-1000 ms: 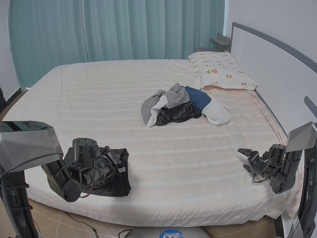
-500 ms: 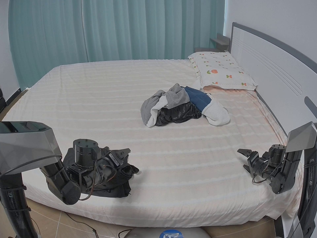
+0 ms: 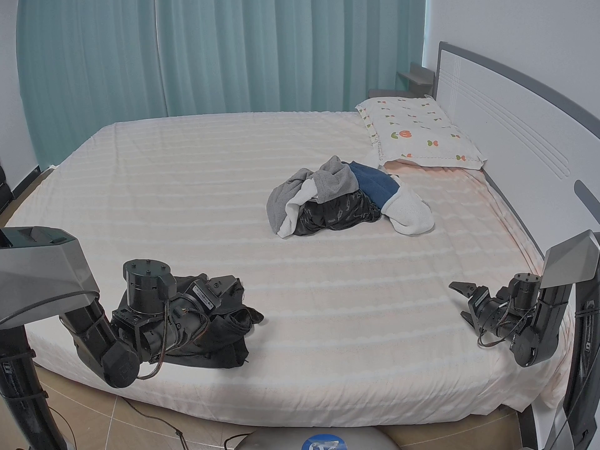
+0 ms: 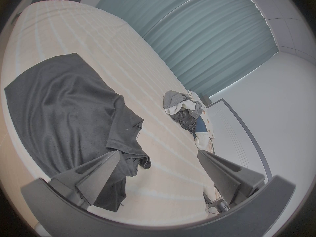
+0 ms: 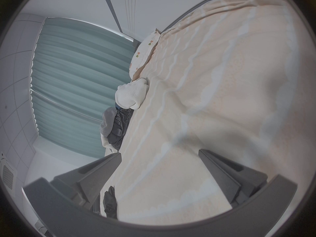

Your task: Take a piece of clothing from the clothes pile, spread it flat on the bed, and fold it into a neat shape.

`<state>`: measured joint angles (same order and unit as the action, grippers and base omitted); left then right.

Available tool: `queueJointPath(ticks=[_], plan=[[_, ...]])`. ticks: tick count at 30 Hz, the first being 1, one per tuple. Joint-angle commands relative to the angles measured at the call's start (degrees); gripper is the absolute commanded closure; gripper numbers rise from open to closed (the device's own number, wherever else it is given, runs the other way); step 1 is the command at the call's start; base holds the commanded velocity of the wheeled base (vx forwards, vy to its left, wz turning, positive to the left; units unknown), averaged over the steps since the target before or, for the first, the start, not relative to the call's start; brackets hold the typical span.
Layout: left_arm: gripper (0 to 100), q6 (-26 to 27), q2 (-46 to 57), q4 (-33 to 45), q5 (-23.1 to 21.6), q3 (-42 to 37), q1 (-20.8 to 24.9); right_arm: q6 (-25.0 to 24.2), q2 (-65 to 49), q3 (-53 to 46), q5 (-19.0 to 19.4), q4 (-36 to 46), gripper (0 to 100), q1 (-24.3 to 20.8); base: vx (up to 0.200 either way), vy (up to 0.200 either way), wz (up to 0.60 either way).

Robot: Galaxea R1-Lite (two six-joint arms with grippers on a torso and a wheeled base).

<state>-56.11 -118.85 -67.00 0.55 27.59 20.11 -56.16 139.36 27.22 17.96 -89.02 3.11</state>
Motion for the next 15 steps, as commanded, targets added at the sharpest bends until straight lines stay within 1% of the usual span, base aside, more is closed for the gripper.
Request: queueJointPath(ticks=[1,6,9,11,12,15], plan=[[0,0.7,0.3,-0.1,0.2,-0.3,-0.6,0.0,0.1,-0.1,0.1,-0.5,0,0.0,0.000,0.000,0.00],[0,1.3,0.0,-0.1,0.2,0.6,-1.4,0.0,0.2,-0.1,0.1,-0.5,0,0.0,0.000,0.000,0.00],[0,0.9,0.6,-0.1,0.3,1.1,-3.0,0.1,0.2,-0.1,0.1,-0.5,0,0.0,0.000,0.000,0.00],[0,0.5,0.7,-0.6,0.1,0.8,-5.0,0.1,0.2,-0.1,0.1,-0.5,0,0.0,0.000,0.000,0.00],[0,-0.1,0.5,-1.2,0.1,1.2,-6.5,0.1,0.2,-0.1,0.1,-0.5,0,0.0,0.000,0.200,0.00],[0,-2.3,-0.1,-2.3,-1.3,2.2,-8.9,0.1,0.2,-0.1,0.1,-0.5,0,0.0,0.000,0.200,0.00]])
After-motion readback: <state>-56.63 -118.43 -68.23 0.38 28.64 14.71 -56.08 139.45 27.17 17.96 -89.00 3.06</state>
